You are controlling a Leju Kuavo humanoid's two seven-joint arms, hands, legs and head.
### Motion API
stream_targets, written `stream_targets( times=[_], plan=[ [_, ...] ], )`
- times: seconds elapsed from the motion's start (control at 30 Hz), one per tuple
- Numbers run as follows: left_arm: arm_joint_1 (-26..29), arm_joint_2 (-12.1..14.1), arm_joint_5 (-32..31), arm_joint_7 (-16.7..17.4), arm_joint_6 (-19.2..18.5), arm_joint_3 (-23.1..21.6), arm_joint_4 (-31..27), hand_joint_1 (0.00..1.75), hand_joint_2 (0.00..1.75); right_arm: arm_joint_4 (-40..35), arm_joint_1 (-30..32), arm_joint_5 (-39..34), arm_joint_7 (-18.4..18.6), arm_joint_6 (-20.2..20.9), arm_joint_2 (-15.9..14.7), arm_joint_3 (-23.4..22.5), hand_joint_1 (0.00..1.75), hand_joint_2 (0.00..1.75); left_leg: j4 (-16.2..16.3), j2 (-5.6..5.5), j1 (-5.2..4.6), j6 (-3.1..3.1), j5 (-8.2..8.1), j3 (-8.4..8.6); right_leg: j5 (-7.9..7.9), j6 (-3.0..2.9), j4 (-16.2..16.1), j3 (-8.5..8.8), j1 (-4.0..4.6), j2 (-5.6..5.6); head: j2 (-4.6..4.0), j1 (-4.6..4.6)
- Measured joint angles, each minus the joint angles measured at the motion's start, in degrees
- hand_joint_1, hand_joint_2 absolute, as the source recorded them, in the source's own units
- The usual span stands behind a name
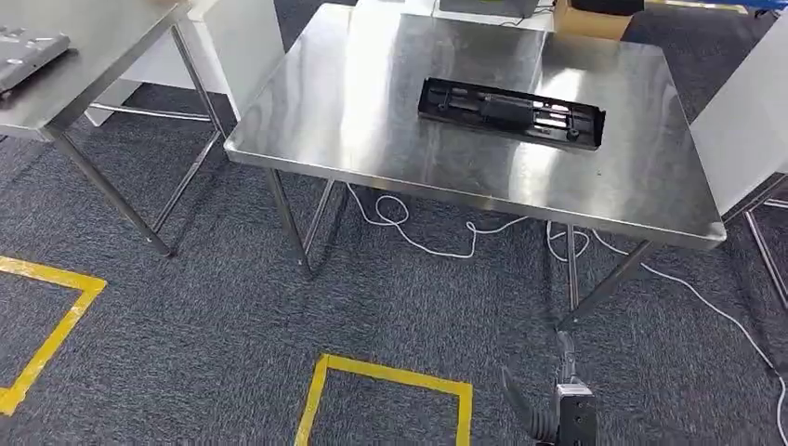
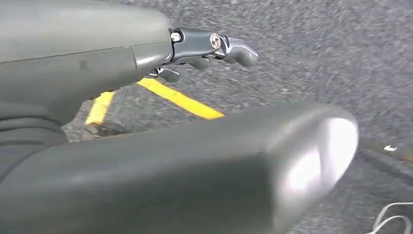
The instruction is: Take the parts from the cabinet and place them on the table.
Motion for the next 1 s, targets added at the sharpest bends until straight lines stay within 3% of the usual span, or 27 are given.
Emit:
stream_targets(
  times=[0.03, 0.07, 0.1, 0.13, 0.2, 0.23, 0.27, 0.33, 0.37, 0.4, 0.43, 0.47, 0.5, 0.57, 0.6, 0.63, 0.67, 0.73, 0.77, 0.8, 0.83, 0.87, 0.9, 0.93, 0.97, 1.0],
  plan=[
    [0.0, 0.0, 0.0, 0.0, 0.0, 0.2, 0.2, 0.0, 0.0, 0.3, -0.2, 0.0, 0.0, 0.0, 0.0, -0.1, 0.0, 0.0, 0.1, -0.01, 0.0, -0.22, 0.74, -0.85, 1.69, 0.44, -3.5, 2.86, -0.02, 0.0, 0.0, -0.02],
    [0.0, 0.0, -0.2, 0.0, -0.1, 0.3, 0.2, 0.0, 0.0, 0.4, -0.4, -0.2, 0.1, 0.0, -0.1, -0.2, 0.0, 0.0, 0.4, -0.02, 0.0, -0.5, 1.34, -1.54, 2.0, 0.28, -8.9, 6.77, -0.04, 0.0, 0.0, 0.02],
    [-0.1, 0.0, -0.4, 0.0, -0.2, 0.4, 0.2, 0.0, 0.0, 0.6, -0.6, -0.5, 0.1, 0.0, -0.1, -0.3, 0.0, 0.0, 0.8, -0.03, -0.4, -0.88, 1.77, -2.16, 0.83, -0.23, -15.0, 11.14, 0.11, 0.01, 0.0, 0.2],
    [-0.2, 0.0, -1.0, 0.0, -0.2, 0.4, 0.3, 0.0, 0.0, 0.8, -0.8, -0.6, 0.1, 0.0, -0.1, -0.4, 0.0, 0.0, 1.1, 0.06, -0.49, -1.1, 2.38, -2.52, -0.76, -0.79, -19.2, 13.04, 0.7, 0.27, 0.0, 0.41],
    [-0.7, 0.1, -1.8, 0.0, -0.2, 0.5, 0.5, 0.0, 0.0, 1.3, -0.8, -0.7, 0.1, -0.2, -0.2, -0.7, 0.0, 0.0, 1.0, -0.05, -0.64, -1.05, 3.62, -2.97, -0.71, -1.14, -19.1, 11.96, 0.42, 0.3, 0.0, 0.63],
    [-0.8, 0.1, -2.0, 0.0, -0.2, 0.6, 0.6, 0.0, 0.0, 1.5, -0.7, -0.9, 0.1, -0.2, -0.2, -0.9, 0.0, 0.0, 1.1, -0.1, -0.49, -1.19, 3.97, -3.14, -0.42, -1.61, -19.0, 11.5, 0.15, 0.21, 0.0, 0.7],
    [-0.8, 0.2, -2.3, 0.0, -0.2, 0.7, 0.7, 0.0, 0.0, 1.8, -0.7, -0.9, 0.2, -0.2, -0.2, -1.0, 0.0, 0.0, 1.6, -0.25, 0.04, -1.64, 2.96, -3.71, 0.17, -2.57, -18.9, 11.09, -0.55, -0.04, 0.0, 0.66],
    [-1.0, 0.2, -2.8, 0.0, -0.2, 0.7, 0.7, 0.0, 0.0, 2.0, -0.6, -0.9, 0.3, -0.2, -0.2, -1.2, 0.0, 0.0, 7.4, -0.38, 0.09, -2.35, -4.82, -5.18, 1.34, -4.16, -18.8, 9.82, -0.22, -0.16, 0.0, 0.41],
    [-1.1, 0.1, -3.1, 0.0, -0.2, 0.7, 0.7, 0.0, 0.0, 2.1, -0.5, -0.9, 0.3, -0.2, -0.2, -1.3, 0.0, 0.0, 12.6, -0.39, 0.22, -2.65, -8.45, -6.37, 2.02, -4.24, -18.7, 9.03, -0.12, -0.21, 0.0, 0.33],
    [-1.3, 0.1, -3.3, 0.0, -0.2, 0.7, 0.7, 0.0, 0.0, 2.3, -0.4, -0.9, 0.3, -0.2, -0.2, -1.4, 0.0, 0.0, 16.9, -0.4, 0.37, -2.86, -10.48, -7.17, 2.59, -4.24, -18.6, 8.44, -0.04, -0.27, 0.0, 0.28],
    [-1.4, 0.1, -3.5, 0.0, -0.2, 0.8, 0.7, 0.0, 0.0, 2.4, -0.3, -0.9, 0.3, -0.2, -0.2, -1.5, 0.0, 0.0, 19.9, -0.4, 0.46, -2.97, -10.77, -7.4, 3.07, -4.12, -18.4, 7.9, 0.0, -0.34, 0.0, 0.33],
    [-1.5, 0.1, -3.7, 0.0, -0.2, 0.8, 0.7, 0.0, 0.0, 2.4, -0.2, -0.9, 0.3, -0.2, -0.2, -1.7, 0.0, 0.0, 20.7, -0.39, 0.53, -2.95, -9.56, -6.7, 3.45, -4.0, -18.0, 7.03, 0.01, -0.36, 0.0, 0.24],
    [-1.7, 0.1, -3.8, 0.0, -0.2, 0.9, 0.8, 0.0, 0.0, 2.5, 0.0, -0.9, 0.3, -0.3, -0.2, -1.9, 0.0, 0.0, 18.8, -0.37, 0.63, -2.89, -7.29, -4.55, 3.88, -3.75, -17.5, 6.08, -0.01, -0.35, 0.0, 0.22],
    [-2.1, 0.1, -4.2, 0.0, -0.2, 0.9, 0.8, 0.0, 0.0, 2.5, 0.2, -0.9, 0.4, -0.5, -0.2, -2.3, 0.0, 0.0, 9.7, -0.5, 0.7, -2.32, -4.85, 2.33, 4.3, -3.45, -16.7, 4.84, -0.03, -0.32, 0.0, 0.2],
    [-2.3, 0.1, -4.2, 0.0, -0.1, 0.9, 0.8, 0.0, 0.0, 2.4, 0.3, -0.8, 0.6, -0.6, -0.2, -2.5, 0.0, 0.0, 5.1, -0.88, 0.64, -1.98, -5.73, 5.61, 4.49, -3.15, -16.4, 4.41, 0.07, -0.34, 0.0, 0.2],
    [-2.5, 0.1, -4.3, 0.0, -0.1, 0.9, 0.8, 0.0, 0.0, 2.4, 0.3, -0.6, 0.8, -0.6, -0.1, -2.6, 0.0, 0.0, 2.7, -1.01, 0.44, -1.9, -6.07, 6.67, 4.78, -2.72, -16.0, 4.04, 0.49, -0.33, 0.0, 0.31],
    [-2.6, 0.0, -4.3, 0.0, 0.0, 0.9, 0.8, 0.0, 0.0, 2.4, 0.4, -0.5, 0.8, -0.6, -0.2, -2.8, 0.0, 0.0, 2.8, -0.99, 0.26, -1.81, -6.02, 6.09, 5.37, -1.89, -16.1, 3.68, 0.46, -0.4, 0.0, 0.37],
    [-3.0, 0.0, -4.5, 0.2, 0.1, 0.9, 0.9, 0.0, 0.0, 2.4, 0.4, -0.4, 1.2, -0.6, -0.1, -3.0, 0.0, 0.0, 2.4, -0.95, 0.0, -1.31, -5.67, 5.38, 6.43, -1.08, -16.1, 2.75, 0.35, -0.4, 0.0, 0.26],
    [-3.2, -0.2, -4.7, 0.2, 0.1, 0.9, 0.9, 0.0, 0.0, 2.4, 0.5, -0.3, 1.2, -0.6, -0.2, -3.2, 0.0, 0.0, 0.8, -0.74, 0.72, -0.85, -5.32, 5.02, 5.92, -0.77, -15.4, 2.07, 0.74, -0.4, 0.0, 0.41],
    [-3.5, -0.2, -4.7, 0.3, 0.1, 0.9, 0.9, 0.0, 0.0, 2.4, 0.5, -0.3, 1.4, -0.5, -0.2, -3.5, 0.0, 0.0, 1.0, -0.63, 0.43, -0.41, -4.65, 4.47, 4.03, -1.05, -14.0, 1.06, 0.57, -0.18, 0.0, 0.44],
    [-3.6, -0.2, -4.8, 0.3, 0.1, 1.0, 0.9, 0.0, 0.0, 2.4, 0.4, -0.2, 1.4, -0.5, -0.2, -3.7, 0.0, 0.0, 1.0, -0.56, 0.36, 0.3, -4.11, 3.65, 1.08, -1.78, -11.3, -0.11, 0.56, -0.09, 0.0, 0.7],
    [-3.7, -0.2, -4.8, 0.4, 0.2, 1.0, 0.9, 0.0, 0.0, 2.4, 0.4, 0.0, 1.6, -0.5, -0.2, -3.8, 0.0, 0.0, 1.0, -0.55, 0.14, 0.4, -3.47, 2.82, -2.03, -2.28, -7.1, -1.23, 0.55, -0.06, 0.0, 0.74],
    [-3.7, -0.2, -4.8, 0.5, 0.2, 1.0, 0.9, 0.0, 0.0, 2.4, 0.3, 0.2, 1.7, -0.5, -0.2, -3.9, 0.0, 0.0, 1.0, -0.51, -0.07, 0.52, -2.71, 1.85, -4.43, -2.38, -2.4, -2.34, 0.54, -0.02, 0.0, 0.74],
    [-3.8, -0.2, -4.8, 0.5, 0.2, 1.0, 1.0, 0.0, 0.0, 2.4, 0.2, 0.3, 1.9, -0.5, -0.2, -4.0, 0.0, 0.0, 1.0, -0.42, -0.25, 0.53, -2.01, 1.0, -5.06, -2.1, 0.6, -2.66, 0.54, -0.02, 0.0, 0.81],
    [-3.9, -0.3, -4.8, 0.6, 0.3, 1.1, 1.0, 0.0, 0.0, 2.4, 0.0, 0.4, 2.0, -0.5, -0.2, -4.2, 0.0, 0.0, 1.1, -0.35, -0.43, 0.55, -1.3, 0.08, -4.15, -1.46, 1.8, -2.08, 0.55, -0.01, 0.0, 0.76],
    [-4.0, -0.4, -4.8, 0.7, 0.4, 1.2, 1.0, 0.0, 0.0, 2.4, -0.1, 0.6, 2.0, -0.5, -0.2, -4.3, 0.0, 0.0, 1.1, -0.32, -0.59, 0.53, -0.62, -0.75, -2.23, -0.74, 0.8, -0.62, 0.55, -0.01, 0.0, 0.79]
  ],
)
